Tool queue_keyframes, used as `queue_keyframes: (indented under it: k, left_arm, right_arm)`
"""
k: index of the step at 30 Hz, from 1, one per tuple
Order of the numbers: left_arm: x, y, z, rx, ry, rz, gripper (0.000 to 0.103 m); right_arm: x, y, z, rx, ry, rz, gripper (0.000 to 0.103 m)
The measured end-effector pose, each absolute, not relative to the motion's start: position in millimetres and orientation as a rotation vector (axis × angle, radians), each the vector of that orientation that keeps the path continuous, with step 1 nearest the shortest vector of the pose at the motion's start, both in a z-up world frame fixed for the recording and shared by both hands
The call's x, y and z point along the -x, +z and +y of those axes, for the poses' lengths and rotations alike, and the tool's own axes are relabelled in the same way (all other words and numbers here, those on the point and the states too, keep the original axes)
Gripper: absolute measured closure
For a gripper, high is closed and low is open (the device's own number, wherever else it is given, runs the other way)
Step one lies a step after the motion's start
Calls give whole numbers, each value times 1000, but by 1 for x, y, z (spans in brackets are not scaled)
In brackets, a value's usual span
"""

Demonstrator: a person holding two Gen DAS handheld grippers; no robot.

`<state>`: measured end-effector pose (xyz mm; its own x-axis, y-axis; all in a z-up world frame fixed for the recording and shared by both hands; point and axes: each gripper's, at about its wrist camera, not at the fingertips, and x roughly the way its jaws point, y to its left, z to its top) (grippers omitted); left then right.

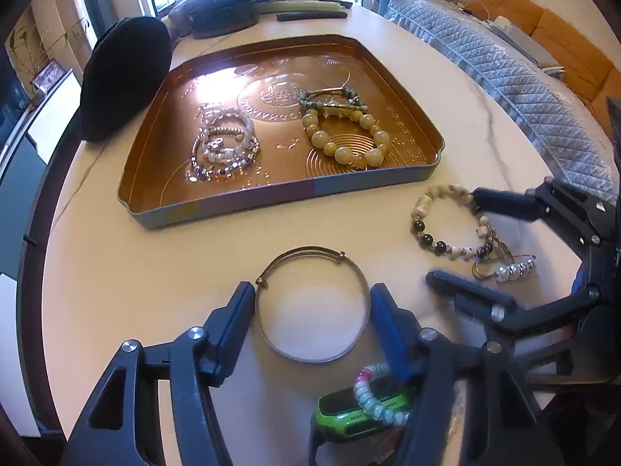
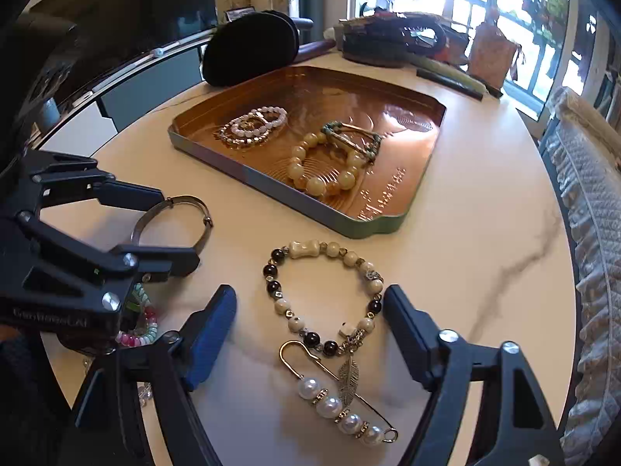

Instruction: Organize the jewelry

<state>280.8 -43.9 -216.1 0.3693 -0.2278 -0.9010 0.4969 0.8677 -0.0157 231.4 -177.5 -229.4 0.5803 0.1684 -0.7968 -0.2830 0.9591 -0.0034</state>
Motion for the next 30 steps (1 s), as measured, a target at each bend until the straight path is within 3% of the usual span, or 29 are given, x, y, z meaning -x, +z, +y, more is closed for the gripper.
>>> queue_keyframes:
  k: [1,2,11,12,13,30]
  left_arm:
    - [-281,-217,-44,-280,-471,1100,42]
    - [-281,-216,-44,-278,-469,1101,42]
    - [-283,-204,-32,-212,-486,1085,42]
    - [-282,-202,-30,-203,-487,1079,42]
    - [-283,-200,-28,-193,-488,1073,42]
    - [-287,-183,-9,-112,-483,1029,42]
  right_arm:
    - [-231,-227,-178,138,260,903,86]
    - [-232,-226,-180,130,254,906,90]
    - [-229,-219,-186,92,250,877,92]
    - [-228,-217,-186,89,250,869,102]
    - [-228,-213,-187,83,252,860,103]
    - [-221,-192,-189,97,272,799,103]
